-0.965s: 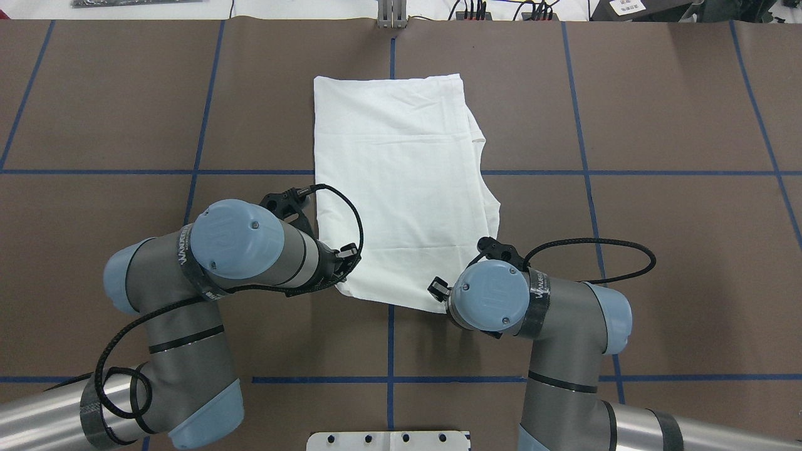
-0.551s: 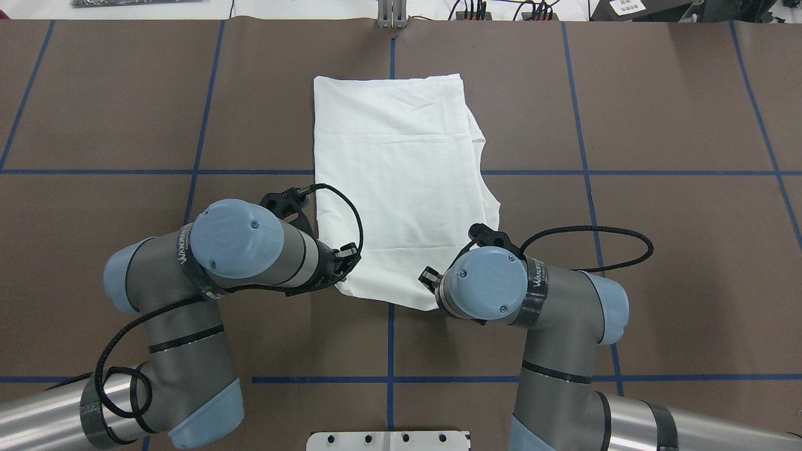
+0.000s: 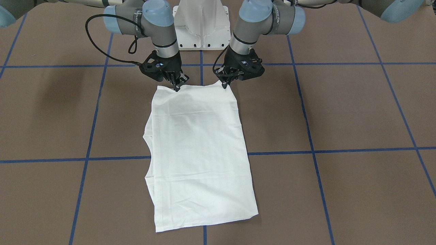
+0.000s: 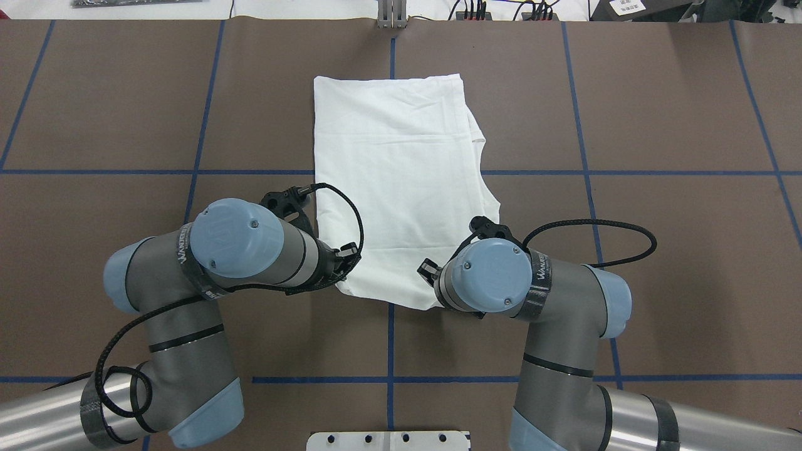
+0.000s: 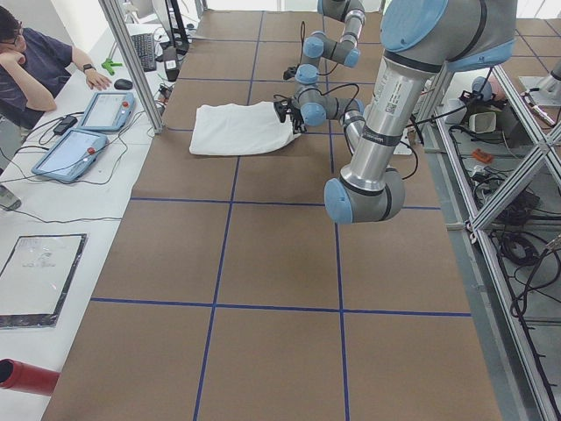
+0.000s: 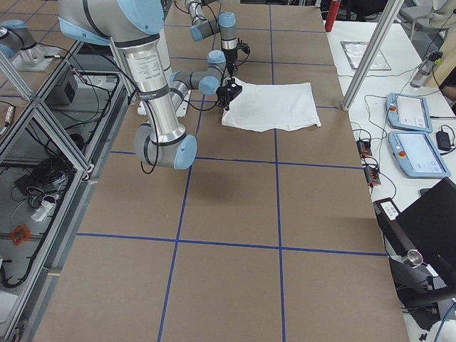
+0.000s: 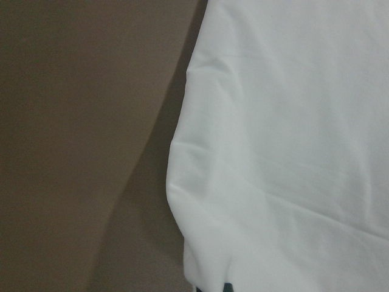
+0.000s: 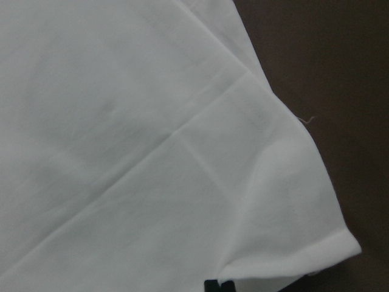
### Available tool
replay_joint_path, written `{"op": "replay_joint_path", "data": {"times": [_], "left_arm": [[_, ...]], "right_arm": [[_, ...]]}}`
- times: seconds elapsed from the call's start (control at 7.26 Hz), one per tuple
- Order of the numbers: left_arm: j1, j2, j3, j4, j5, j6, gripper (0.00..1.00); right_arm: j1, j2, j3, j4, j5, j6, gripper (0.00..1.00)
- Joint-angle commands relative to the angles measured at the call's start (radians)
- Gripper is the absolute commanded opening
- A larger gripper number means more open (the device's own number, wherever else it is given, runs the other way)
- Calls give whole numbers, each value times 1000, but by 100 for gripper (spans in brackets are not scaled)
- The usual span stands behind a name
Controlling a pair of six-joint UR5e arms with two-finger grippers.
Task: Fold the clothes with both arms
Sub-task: 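Grasp the shirt's near corners with both grippers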
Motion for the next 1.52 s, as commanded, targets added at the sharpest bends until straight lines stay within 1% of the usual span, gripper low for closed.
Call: {"op": "replay_joint_path", "data": {"times": [0.0,0.55,1.1,1.24,1.38], "left_arm": [[0,-1,0,-1,-2,1,0],[2,-2,-2,1,0,5,0],[3,-4,-2,1,0,5,0],[3,-4,-2,1,-2,5,0],[2,-2,-2,1,-2,5,0]], "right_arm": [[1,-4,0,-1,-2,6,99],[-16,-30,-22,-21,-6,11,100],[-18,-21,-48,-24,-6,11,98],[-18,-19,-46,-24,-3,11,90],[-16,-18,-43,-24,1,11,64]]}}
